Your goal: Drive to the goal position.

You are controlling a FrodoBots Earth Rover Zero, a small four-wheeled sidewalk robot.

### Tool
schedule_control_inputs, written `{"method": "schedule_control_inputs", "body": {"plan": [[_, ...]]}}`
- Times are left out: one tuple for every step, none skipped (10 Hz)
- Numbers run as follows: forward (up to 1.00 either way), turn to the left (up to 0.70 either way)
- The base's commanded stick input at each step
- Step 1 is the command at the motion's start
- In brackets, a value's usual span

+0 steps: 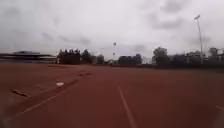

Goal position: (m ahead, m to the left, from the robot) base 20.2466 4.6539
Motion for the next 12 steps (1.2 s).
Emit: {"method": "schedule_control_inputs", "body": {"plan": [[0.5, 0.0], [0.5, 0.0], [0.5, 0.0], [0.5, 0.0], [0.5, 0.0], [0.5, 0.0], [0.5, 0.0], [0.5, 0.0], [0.5, 0.0], [0.5, 0.0], [0.5, 0.0], [0.5, 0.0]]}}
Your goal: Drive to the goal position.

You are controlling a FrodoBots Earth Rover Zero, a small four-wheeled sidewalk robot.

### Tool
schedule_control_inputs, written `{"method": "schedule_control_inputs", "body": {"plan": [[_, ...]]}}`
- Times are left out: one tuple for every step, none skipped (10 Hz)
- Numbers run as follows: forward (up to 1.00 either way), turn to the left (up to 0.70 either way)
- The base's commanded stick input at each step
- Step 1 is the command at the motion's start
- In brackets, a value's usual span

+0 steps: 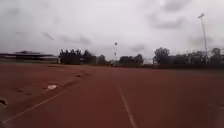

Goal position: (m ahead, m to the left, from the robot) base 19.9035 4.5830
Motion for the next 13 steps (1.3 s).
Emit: {"method": "schedule_control_inputs", "body": {"plan": [[0.5, 0.0], [0.5, 0.0], [0.5, 0.0], [0.5, 0.0], [0.5, 0.0], [0.5, 0.0], [0.5, 0.0], [0.5, 0.0], [0.5, 0.0], [0.5, 0.0], [0.5, 0.0], [0.5, 0.0], [0.5, 0.0]]}}
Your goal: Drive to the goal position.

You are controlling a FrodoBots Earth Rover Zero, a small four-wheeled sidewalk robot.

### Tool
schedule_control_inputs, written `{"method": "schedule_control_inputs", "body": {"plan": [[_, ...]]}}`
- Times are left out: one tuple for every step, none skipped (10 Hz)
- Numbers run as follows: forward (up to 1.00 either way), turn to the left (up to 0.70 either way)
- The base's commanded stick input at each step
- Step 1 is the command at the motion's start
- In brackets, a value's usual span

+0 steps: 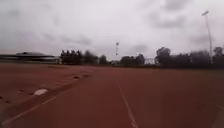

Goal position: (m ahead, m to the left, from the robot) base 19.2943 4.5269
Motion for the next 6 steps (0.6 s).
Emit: {"method": "schedule_control_inputs", "body": {"plan": [[0.5, 0.0], [0.5, 0.0], [0.5, 0.0], [0.5, 0.0], [0.5, 0.0], [0.5, 0.0]]}}
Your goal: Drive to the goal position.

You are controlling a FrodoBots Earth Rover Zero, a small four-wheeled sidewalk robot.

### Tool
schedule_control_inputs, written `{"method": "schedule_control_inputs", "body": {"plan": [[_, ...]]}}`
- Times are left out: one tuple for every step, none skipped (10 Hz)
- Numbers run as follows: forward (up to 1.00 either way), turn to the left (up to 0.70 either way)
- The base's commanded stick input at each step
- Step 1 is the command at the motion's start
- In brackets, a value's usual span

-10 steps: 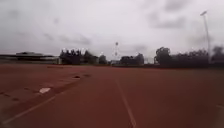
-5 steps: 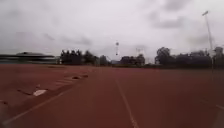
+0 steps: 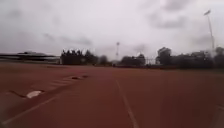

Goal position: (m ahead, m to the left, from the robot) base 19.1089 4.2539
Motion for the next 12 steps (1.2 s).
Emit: {"method": "schedule_control_inputs", "body": {"plan": [[0.5, 0.0], [0.5, 0.0], [0.5, 0.0], [0.5, 0.0], [0.5, 0.0], [0.5, 0.0], [0.5, 0.0], [0.5, 0.0], [0.5, 0.0], [0.5, 0.0], [0.5, 0.0], [0.5, 0.0]]}}
